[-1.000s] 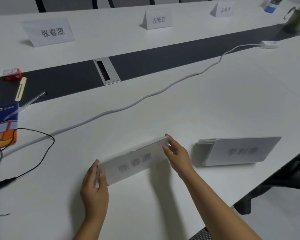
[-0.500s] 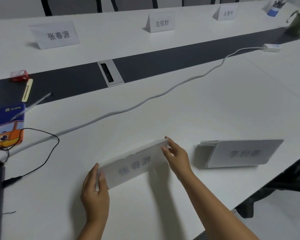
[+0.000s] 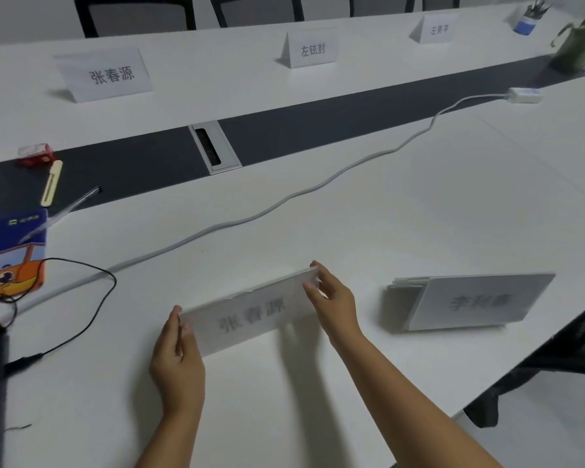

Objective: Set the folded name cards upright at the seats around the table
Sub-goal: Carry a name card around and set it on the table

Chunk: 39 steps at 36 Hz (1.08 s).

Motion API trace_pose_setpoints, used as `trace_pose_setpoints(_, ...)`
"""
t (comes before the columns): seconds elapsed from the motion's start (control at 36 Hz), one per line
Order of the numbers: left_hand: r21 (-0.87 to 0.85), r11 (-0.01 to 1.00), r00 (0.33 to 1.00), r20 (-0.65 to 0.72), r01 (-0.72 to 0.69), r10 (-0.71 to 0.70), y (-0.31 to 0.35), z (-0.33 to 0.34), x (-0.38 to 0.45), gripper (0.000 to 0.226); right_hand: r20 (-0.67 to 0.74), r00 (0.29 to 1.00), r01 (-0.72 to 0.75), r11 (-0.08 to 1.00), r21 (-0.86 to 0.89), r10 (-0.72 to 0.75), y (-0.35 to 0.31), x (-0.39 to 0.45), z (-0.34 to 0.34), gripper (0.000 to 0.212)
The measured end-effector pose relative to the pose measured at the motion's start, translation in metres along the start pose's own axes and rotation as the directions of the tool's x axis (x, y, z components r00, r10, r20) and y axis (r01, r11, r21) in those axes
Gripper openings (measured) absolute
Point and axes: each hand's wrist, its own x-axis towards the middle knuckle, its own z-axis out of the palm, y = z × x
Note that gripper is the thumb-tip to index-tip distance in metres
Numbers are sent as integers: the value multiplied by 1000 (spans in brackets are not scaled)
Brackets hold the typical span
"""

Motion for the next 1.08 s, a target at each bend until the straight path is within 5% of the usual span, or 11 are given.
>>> trace_pose_setpoints(0.92,84,996,999,29,-22,20,-9,-10,1,45,44,998,44,994,-98,-40,-10,-1,3,49)
trace_pose_setpoints(1.08,108,972,978,14,-210,209,13,-8,-35,57,32,989,148,969,-200,-145,-16,-30,-32,45)
